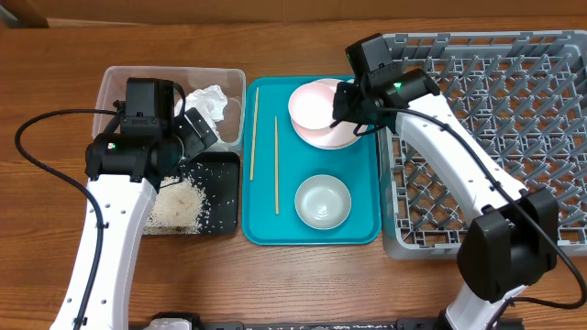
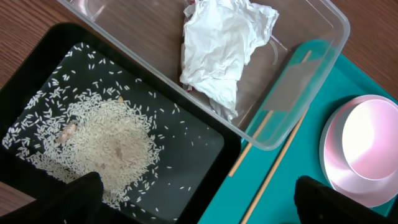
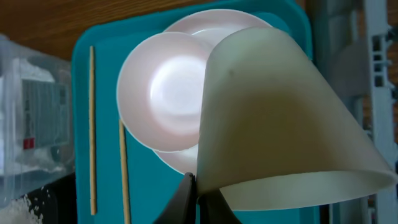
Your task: Sort waste into correct bins and load items into the dishwasher
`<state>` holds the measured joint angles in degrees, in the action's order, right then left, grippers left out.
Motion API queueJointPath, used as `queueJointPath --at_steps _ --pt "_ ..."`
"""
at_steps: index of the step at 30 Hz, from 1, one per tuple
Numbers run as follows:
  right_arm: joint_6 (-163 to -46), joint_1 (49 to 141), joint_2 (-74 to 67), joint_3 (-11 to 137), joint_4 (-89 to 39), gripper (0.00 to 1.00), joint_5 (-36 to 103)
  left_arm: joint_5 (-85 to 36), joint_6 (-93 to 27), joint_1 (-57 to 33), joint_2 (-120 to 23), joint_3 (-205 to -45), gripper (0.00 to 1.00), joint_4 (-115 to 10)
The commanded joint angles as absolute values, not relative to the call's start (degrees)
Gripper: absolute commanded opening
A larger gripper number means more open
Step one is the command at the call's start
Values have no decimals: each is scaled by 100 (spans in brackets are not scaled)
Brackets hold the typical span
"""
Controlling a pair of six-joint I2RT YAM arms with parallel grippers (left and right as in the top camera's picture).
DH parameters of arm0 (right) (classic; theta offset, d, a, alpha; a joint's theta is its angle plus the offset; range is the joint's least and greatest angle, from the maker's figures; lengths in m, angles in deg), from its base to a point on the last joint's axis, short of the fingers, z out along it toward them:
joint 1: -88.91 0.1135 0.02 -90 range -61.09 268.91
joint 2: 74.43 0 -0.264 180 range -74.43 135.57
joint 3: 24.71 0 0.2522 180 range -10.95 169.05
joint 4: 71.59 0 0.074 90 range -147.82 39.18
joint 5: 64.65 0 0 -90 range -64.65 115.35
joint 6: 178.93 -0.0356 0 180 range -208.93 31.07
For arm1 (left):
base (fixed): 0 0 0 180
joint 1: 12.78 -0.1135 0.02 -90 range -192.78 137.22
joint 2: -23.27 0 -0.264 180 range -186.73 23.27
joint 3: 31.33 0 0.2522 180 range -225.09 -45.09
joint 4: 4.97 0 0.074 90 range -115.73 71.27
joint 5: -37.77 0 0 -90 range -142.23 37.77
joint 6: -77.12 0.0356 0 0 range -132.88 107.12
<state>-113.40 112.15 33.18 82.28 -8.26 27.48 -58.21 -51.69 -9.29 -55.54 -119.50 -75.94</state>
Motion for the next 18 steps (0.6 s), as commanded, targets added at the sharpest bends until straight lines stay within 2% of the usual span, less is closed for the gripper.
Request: queueJointPath --at_steps 1,18 --pt "-10395 11233 3209 8326 -979 4 3297 -5816 -5077 -938 -5517 -12023 100 -7572" --pt "-9908 11497 3213 8269 -918 4 3314 -5816 -5077 -938 -5517 -12023 100 -7572"
